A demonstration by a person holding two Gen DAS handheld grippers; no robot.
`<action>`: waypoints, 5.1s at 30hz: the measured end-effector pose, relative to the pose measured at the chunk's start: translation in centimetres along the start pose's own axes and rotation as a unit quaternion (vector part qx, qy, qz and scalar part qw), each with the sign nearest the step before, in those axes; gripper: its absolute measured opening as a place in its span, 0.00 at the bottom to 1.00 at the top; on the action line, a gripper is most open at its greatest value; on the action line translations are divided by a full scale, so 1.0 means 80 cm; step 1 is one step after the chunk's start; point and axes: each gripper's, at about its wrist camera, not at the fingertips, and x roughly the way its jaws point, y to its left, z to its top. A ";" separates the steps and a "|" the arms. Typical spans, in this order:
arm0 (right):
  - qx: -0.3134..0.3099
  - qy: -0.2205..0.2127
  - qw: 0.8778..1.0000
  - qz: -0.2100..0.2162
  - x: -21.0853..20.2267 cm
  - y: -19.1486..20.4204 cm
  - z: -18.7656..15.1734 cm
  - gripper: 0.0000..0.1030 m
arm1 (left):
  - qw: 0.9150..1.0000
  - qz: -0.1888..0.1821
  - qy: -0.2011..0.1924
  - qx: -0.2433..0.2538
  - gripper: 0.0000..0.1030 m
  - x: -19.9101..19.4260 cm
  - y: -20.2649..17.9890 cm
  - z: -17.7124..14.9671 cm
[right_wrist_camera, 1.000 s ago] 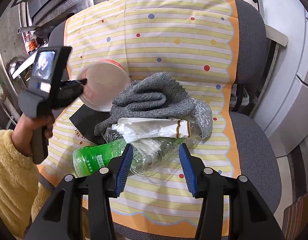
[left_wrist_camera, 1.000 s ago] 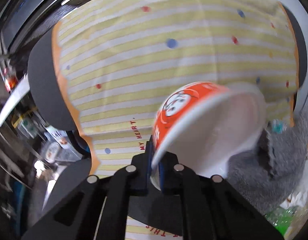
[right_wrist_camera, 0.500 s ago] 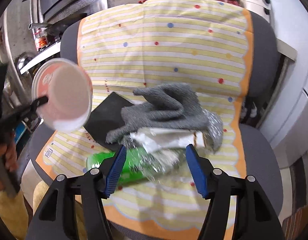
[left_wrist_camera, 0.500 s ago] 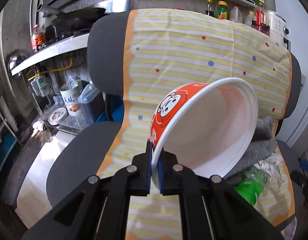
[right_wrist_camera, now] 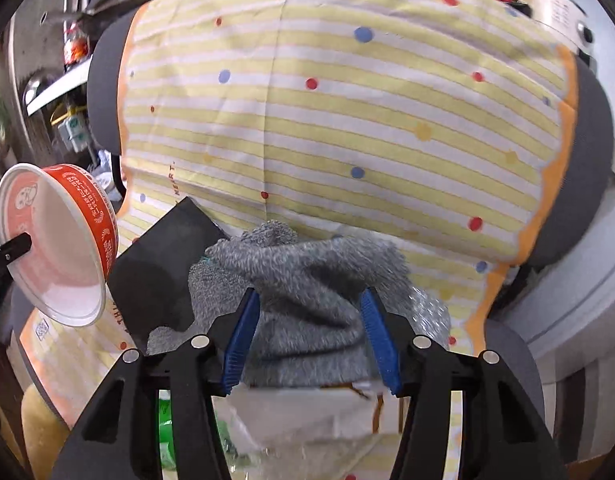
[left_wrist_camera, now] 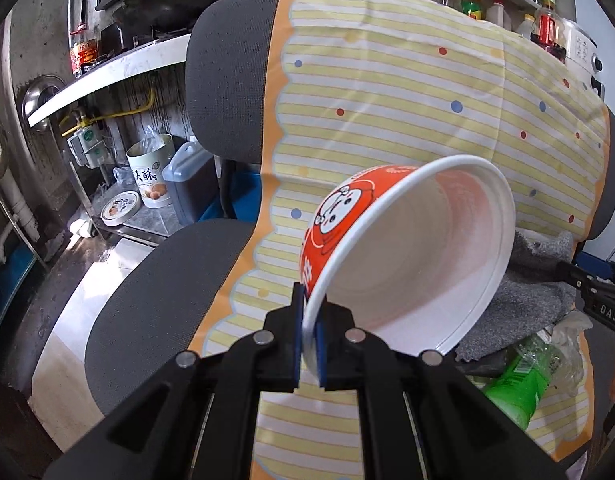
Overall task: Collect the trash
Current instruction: 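Grasp the orange-and-white tub with the left tool while the right tool grasps the grey cloth, then carry tub and grey cloth to the pink bin and open both tools, then return both tools to the chair, then grasp the white striped paper with the right tool while the left tool grasps the clear clamshell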
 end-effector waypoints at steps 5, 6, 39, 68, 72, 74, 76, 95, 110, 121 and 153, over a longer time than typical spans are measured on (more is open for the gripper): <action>-0.034 -0.034 0.999 -0.016 -0.014 0.020 0.005 0.04 | 1.000 -0.008 0.009 0.000 0.04 0.002 -0.002 -0.003; -0.029 -0.044 0.998 -0.020 -0.021 0.017 0.008 0.04 | 1.000 -0.007 0.006 0.000 0.04 -0.002 -0.004 -0.002; 0.201 -0.142 0.952 -0.183 -0.405 -0.170 -0.221 0.04 | 0.948 -0.246 -0.034 0.199 0.04 -0.178 -0.288 -0.066; 0.473 0.066 0.852 -0.213 -0.317 -0.276 -0.570 0.28 | 0.893 -0.305 0.049 0.329 0.04 -0.180 -0.445 -0.211; 0.468 0.051 0.851 -0.231 -0.337 -0.269 -0.567 0.32 | 0.876 -0.323 0.067 0.353 0.04 -0.180 -0.461 -0.240; 0.467 0.040 0.851 -0.238 -0.350 -0.267 -0.562 0.32 | 0.868 -0.330 0.074 0.363 0.04 -0.182 -0.469 -0.252; 0.460 0.027 0.851 -0.254 -0.366 -0.265 -0.555 0.32 | 0.857 -0.337 0.081 0.381 0.04 -0.185 -0.482 -0.270; 0.467 0.003 0.827 -0.312 -0.418 -0.284 -0.581 0.34 | 0.761 -0.390 0.118 0.505 0.61 -0.188 -0.631 -0.404; 0.404 0.055 0.887 -0.219 -0.325 -0.211 -0.514 0.34 | 0.832 -0.326 0.048 0.446 0.60 -0.176 -0.469 -0.329; 0.278 0.000 0.957 -0.086 -0.286 -0.123 -0.365 0.46 | 0.906 -0.229 0.046 0.352 0.60 -0.156 -0.314 -0.243; 0.218 0.004 0.975 0.043 -0.043 -0.091 -0.116 0.68 | 0.984 -0.058 0.063 0.156 0.61 -0.051 -0.115 -0.073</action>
